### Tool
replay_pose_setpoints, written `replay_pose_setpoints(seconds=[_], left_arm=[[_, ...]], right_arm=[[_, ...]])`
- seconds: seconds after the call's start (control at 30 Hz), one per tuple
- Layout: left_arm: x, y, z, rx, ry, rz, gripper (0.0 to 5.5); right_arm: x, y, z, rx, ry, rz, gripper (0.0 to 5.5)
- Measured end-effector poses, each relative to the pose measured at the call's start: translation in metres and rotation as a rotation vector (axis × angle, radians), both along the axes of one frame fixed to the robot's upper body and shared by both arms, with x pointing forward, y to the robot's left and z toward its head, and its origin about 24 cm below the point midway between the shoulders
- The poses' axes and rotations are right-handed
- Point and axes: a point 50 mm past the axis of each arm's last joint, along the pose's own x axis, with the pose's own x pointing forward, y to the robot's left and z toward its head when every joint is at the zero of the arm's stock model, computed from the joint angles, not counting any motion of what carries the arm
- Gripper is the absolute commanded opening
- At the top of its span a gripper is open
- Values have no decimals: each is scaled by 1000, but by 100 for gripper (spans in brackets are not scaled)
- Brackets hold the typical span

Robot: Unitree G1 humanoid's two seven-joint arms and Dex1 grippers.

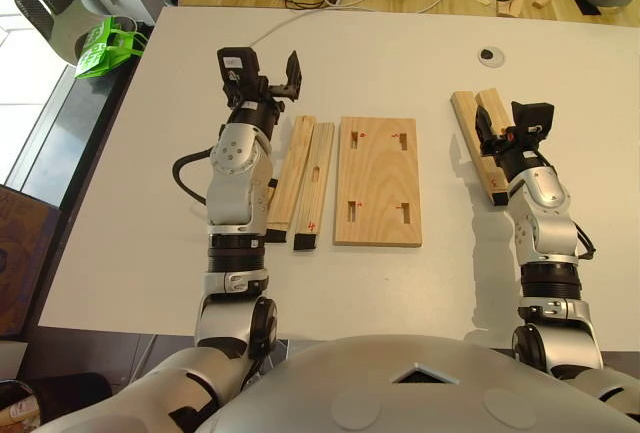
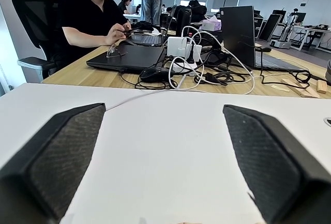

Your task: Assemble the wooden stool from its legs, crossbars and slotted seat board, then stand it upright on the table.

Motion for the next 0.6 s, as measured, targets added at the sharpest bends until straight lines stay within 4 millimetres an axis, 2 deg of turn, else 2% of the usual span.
replay_pose_setpoints(seconds=[0.5, 0.6], left_arm=[[0, 1, 0, 2, 4, 0, 422], [-1, 8, -2, 34, 15, -7, 422]], right_arm=[[0, -1, 0, -1, -1, -18, 326], [0, 0, 0, -1, -5, -22, 326]])
